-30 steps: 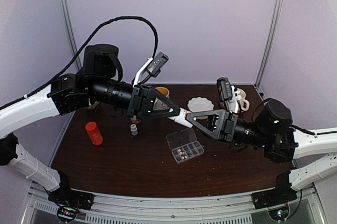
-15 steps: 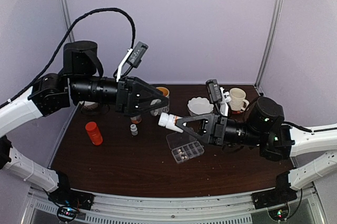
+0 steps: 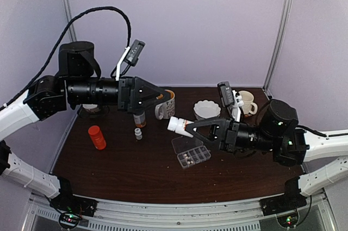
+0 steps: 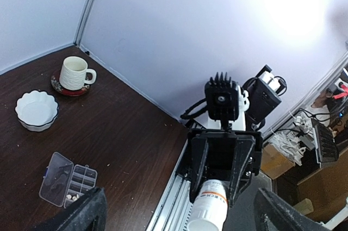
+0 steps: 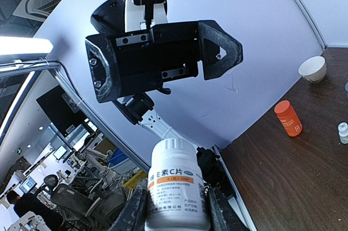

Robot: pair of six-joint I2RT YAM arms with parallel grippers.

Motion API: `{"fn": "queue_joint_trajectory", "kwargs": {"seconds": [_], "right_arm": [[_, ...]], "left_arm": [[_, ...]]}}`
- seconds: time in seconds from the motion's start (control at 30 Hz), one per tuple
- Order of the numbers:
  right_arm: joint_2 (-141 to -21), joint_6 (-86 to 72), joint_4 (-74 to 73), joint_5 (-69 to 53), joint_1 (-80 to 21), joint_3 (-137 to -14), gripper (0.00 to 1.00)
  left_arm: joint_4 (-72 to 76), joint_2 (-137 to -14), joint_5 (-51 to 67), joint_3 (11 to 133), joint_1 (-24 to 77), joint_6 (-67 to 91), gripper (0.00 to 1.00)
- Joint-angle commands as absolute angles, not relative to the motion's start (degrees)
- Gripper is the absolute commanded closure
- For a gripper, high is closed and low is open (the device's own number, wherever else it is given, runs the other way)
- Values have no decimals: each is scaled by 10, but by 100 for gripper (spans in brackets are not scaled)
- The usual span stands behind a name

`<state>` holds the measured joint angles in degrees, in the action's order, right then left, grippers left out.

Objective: Sort the pills into containers
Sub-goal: Pass from the left arm to the right, then unscrew the lid of the pill bottle from the pill bottle.

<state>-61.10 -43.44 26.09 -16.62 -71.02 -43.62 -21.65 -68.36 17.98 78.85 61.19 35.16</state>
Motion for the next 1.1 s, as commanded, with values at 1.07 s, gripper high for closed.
{"fn": "queue_joint_trajectory", "kwargs": {"seconds": [1.07], "right_arm": [[-533,-398,161,-109,-713,-417,77]], "left_arm": [[-59,-410,57,514,627,447,2]]}}
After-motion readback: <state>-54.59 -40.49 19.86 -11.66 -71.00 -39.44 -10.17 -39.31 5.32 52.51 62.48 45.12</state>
